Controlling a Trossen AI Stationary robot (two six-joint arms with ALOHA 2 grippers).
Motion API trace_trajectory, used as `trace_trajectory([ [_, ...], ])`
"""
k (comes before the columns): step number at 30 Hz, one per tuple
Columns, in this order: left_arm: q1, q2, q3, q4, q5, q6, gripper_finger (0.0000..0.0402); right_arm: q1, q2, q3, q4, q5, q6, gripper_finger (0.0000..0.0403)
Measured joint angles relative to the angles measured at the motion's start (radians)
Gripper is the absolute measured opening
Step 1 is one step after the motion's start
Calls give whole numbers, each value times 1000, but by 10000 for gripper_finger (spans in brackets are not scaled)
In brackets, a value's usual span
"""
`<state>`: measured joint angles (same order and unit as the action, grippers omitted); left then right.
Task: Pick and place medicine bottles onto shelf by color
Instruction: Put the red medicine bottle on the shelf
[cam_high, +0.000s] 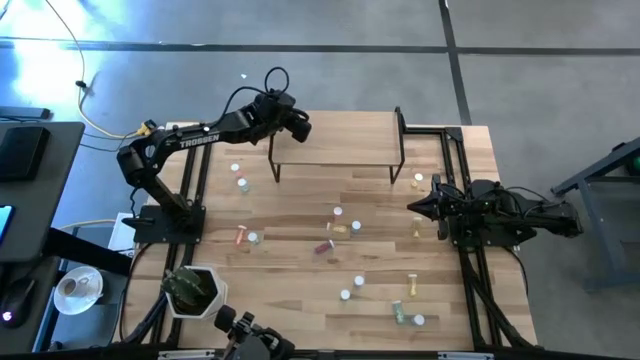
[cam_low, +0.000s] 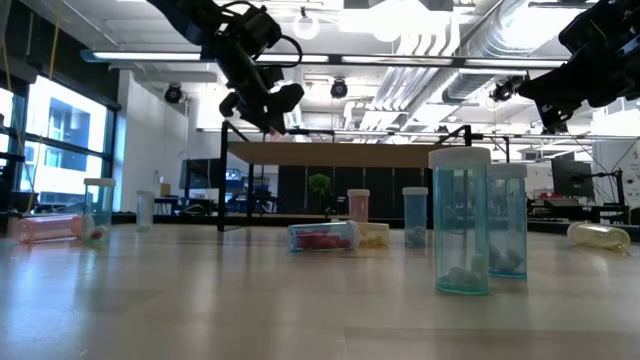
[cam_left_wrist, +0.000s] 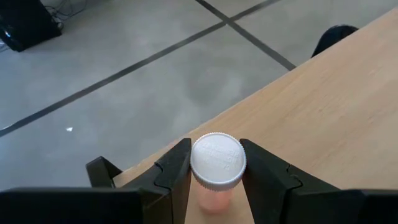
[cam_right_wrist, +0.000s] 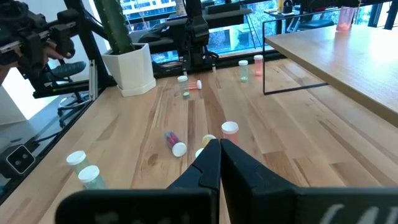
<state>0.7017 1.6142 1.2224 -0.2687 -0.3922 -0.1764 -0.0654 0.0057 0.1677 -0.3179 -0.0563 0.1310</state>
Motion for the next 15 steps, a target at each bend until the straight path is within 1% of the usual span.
trace_trajectory([
  [6,0,0,0,0,1,-5,122,0,0,0,0,0,0,0],
  [15,0,0,0,-2,4,-5,160,0,0,0,0,0,0,0],
])
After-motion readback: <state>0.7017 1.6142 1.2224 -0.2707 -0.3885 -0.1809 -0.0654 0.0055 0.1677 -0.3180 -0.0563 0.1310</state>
